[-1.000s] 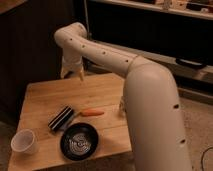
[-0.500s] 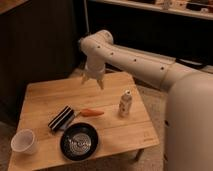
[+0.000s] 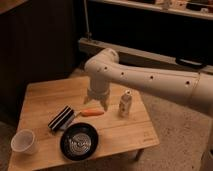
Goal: Move the arm in a circular motion
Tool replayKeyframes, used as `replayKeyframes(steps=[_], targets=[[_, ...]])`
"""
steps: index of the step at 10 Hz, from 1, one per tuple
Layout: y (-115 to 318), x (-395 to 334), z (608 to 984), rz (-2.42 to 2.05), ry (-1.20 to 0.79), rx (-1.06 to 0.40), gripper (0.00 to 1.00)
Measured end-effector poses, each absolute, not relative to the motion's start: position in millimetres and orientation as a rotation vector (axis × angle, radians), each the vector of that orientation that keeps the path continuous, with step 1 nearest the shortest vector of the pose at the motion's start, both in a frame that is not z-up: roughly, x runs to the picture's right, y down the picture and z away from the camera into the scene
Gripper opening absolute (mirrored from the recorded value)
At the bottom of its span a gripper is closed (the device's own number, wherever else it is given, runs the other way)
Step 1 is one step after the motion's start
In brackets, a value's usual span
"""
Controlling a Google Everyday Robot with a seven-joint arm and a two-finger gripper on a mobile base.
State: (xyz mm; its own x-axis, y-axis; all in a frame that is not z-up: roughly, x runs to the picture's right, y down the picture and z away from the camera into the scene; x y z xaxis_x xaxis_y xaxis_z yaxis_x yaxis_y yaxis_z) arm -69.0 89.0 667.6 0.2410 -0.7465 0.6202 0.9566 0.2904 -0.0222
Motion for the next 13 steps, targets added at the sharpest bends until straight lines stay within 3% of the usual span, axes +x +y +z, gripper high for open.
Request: replayKeyframes(steps=[4, 8, 13], targets=[[86, -168, 662, -1.364, -0.652, -0.39, 0.66], [51, -237, 689, -1.463, -0.676, -0.344, 0.66], [2, -201, 740, -1.396, -0.59, -0.368, 0.66]])
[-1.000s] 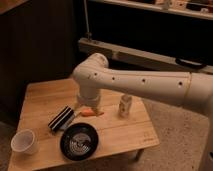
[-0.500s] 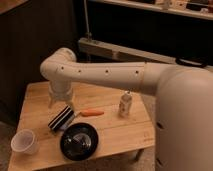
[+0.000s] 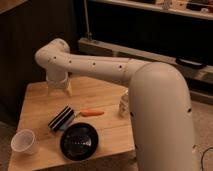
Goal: Move the arm in a circular motion
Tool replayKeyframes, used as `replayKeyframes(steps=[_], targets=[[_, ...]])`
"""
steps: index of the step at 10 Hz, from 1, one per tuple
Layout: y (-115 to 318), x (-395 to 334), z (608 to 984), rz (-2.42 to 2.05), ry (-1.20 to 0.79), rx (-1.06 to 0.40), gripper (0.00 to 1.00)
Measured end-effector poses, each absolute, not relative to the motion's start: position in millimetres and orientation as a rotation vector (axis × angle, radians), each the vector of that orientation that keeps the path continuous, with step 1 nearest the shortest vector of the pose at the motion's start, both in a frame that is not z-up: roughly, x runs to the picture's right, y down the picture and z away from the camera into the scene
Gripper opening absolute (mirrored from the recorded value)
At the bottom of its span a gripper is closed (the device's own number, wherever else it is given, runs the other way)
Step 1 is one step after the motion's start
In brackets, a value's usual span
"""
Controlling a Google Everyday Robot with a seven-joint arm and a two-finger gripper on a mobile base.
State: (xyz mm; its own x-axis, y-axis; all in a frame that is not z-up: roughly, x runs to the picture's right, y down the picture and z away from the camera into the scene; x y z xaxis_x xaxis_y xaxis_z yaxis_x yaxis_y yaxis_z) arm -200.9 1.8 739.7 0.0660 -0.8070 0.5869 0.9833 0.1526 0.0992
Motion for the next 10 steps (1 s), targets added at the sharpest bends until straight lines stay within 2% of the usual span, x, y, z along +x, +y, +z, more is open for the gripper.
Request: replayKeyframes(steps=[4, 7, 10], targets=[[3, -111, 751, -1.251, -0.518, -0.408, 0.66], [25, -41, 743, -1.132, -0.471, -0.444, 0.66], [66, 24, 719, -1.031, -0.444, -0.483, 0.66]])
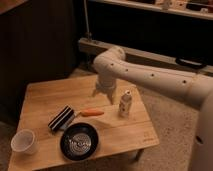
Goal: Move the arm in a circular motion
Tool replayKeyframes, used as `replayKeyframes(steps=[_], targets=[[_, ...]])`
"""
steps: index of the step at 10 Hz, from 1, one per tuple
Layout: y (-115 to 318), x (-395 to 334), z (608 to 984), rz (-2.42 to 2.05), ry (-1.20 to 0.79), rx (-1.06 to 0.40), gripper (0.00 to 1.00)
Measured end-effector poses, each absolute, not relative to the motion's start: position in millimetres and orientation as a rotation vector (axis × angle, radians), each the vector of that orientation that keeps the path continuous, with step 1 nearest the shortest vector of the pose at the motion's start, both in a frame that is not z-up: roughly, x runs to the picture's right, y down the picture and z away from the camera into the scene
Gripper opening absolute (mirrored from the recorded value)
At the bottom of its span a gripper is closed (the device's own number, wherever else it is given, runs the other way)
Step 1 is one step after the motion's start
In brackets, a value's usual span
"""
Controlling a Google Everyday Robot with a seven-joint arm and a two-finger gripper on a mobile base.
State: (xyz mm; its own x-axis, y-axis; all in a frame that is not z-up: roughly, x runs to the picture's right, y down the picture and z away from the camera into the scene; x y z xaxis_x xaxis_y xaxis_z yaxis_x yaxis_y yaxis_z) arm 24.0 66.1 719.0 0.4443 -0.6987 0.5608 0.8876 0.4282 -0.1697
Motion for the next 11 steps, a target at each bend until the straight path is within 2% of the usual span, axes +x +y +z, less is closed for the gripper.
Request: replayKeyframes(steps=[3, 5, 7, 11], targets=[[108, 42, 688, -1.048, -0.476, -0.493, 0.66], [123, 28, 674, -1.104, -0.508, -0.485, 0.66], [126, -1, 669, -1.168, -0.54, -0.467, 0.66], [100, -114, 670, -1.353, -0.637, -0.371, 0.66]])
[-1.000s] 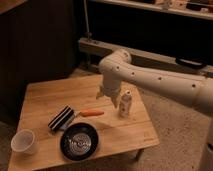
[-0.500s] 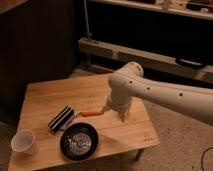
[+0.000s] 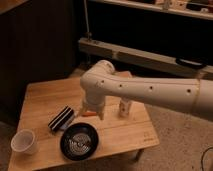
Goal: Move the arm in a circular motion
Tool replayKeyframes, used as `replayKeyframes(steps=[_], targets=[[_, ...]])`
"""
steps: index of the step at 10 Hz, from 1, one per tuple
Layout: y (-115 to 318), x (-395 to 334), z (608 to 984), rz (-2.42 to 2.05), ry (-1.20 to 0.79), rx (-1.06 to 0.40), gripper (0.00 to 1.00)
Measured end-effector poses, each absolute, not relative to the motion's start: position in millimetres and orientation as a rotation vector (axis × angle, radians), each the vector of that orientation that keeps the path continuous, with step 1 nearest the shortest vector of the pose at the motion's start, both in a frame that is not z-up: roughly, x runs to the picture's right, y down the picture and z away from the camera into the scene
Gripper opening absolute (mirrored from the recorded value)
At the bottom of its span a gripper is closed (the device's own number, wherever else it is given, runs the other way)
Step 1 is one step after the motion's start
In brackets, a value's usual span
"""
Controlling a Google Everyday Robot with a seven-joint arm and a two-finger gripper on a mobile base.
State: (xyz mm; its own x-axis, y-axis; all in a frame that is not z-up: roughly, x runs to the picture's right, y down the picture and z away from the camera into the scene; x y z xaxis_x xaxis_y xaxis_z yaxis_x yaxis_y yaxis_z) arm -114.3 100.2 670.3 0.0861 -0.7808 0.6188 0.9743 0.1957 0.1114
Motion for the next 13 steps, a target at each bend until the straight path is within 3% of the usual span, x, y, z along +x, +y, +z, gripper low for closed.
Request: replayKeyframes(steps=[3, 6, 9, 13], targets=[[64, -190, 675, -1.472, -0.671, -0.3, 0.66], [13, -226, 707, -1.487, -0.629, -0.294, 0.66], [-21, -217, 743, -1.403, -0.577, -0.331, 0.66], [-19, -157, 754, -1.256, -0.52, -0.378, 0.66]])
